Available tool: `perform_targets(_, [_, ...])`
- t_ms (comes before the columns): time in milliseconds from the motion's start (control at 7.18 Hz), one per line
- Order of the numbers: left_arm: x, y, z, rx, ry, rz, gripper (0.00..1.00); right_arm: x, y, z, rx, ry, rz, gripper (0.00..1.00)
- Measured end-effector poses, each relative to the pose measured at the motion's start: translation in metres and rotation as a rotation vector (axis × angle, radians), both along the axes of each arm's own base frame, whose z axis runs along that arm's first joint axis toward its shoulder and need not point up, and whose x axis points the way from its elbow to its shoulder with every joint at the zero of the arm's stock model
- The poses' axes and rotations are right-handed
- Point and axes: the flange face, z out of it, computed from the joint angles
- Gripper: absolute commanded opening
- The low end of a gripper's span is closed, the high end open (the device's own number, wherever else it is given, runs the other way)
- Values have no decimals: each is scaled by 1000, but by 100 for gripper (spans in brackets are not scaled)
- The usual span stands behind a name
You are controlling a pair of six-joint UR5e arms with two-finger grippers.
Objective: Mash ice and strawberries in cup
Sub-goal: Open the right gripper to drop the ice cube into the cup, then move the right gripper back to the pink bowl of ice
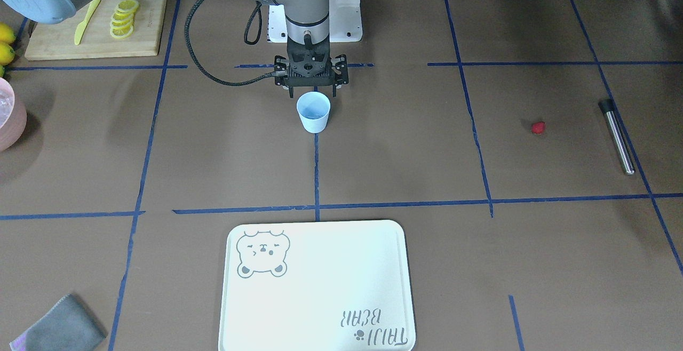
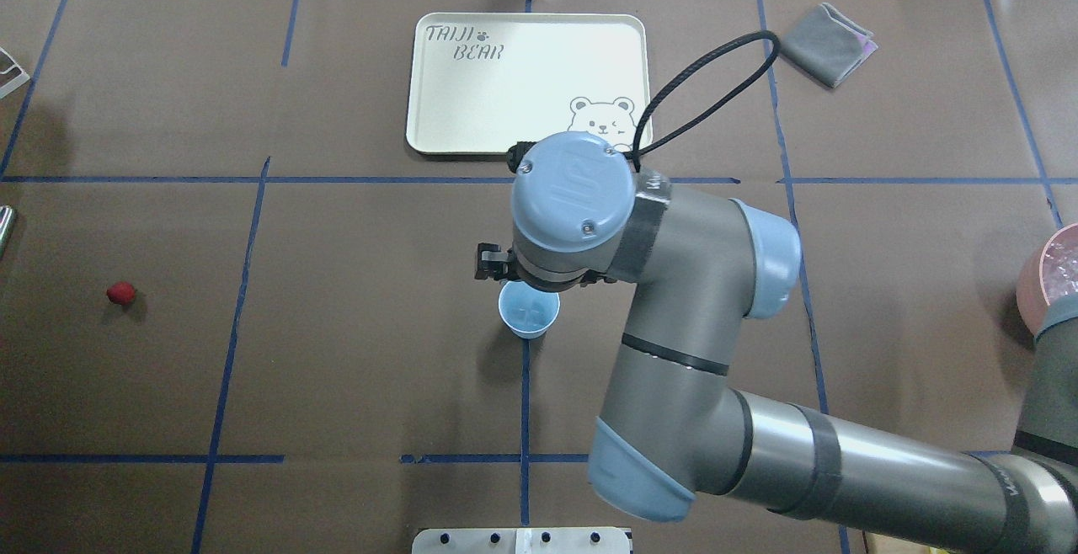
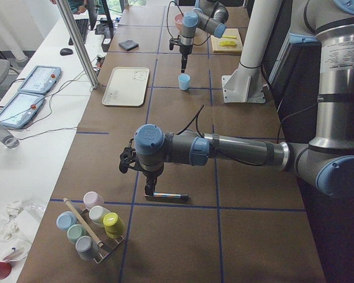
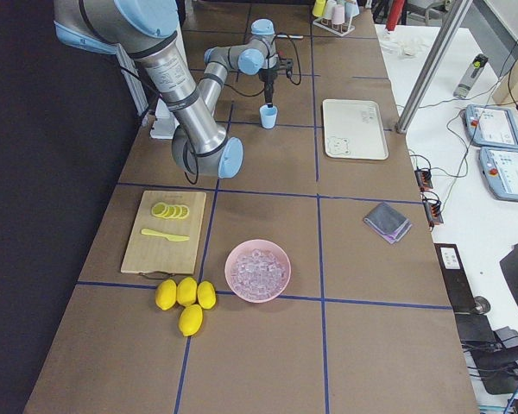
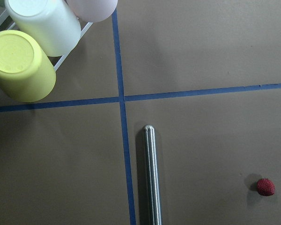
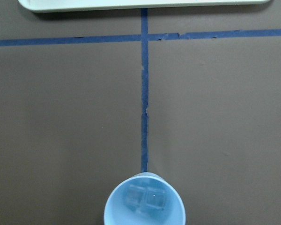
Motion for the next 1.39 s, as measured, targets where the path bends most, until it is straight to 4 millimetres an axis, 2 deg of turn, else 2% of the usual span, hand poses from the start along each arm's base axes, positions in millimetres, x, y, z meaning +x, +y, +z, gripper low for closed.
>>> perform_targets(279, [0, 0, -1, 2, 0, 0, 100, 75, -8, 32, 15, -14, 59, 99])
perform_targets(418, [0, 0, -3, 5, 0, -1, 100, 115, -15, 55, 33, 0, 78, 99])
perform_targets(697, [0, 0, -6, 8, 1, -2, 100, 191, -28, 114, 70, 63, 46, 99])
perform_targets(836, [0, 0, -7, 8, 1, -5, 100, 232, -37, 150, 72, 77, 19, 99])
perform_targets(976, [0, 0, -8, 10, 0, -6, 100, 278, -42, 194, 71, 81, 3, 99])
perform_targets(1115, [-1, 0, -10, 13, 0, -7, 100, 323, -40, 243, 62, 73, 0, 99])
perform_targets(1394, [-1, 0, -17, 21, 1, -13, 100, 396, -23, 341, 35, 40, 0, 99])
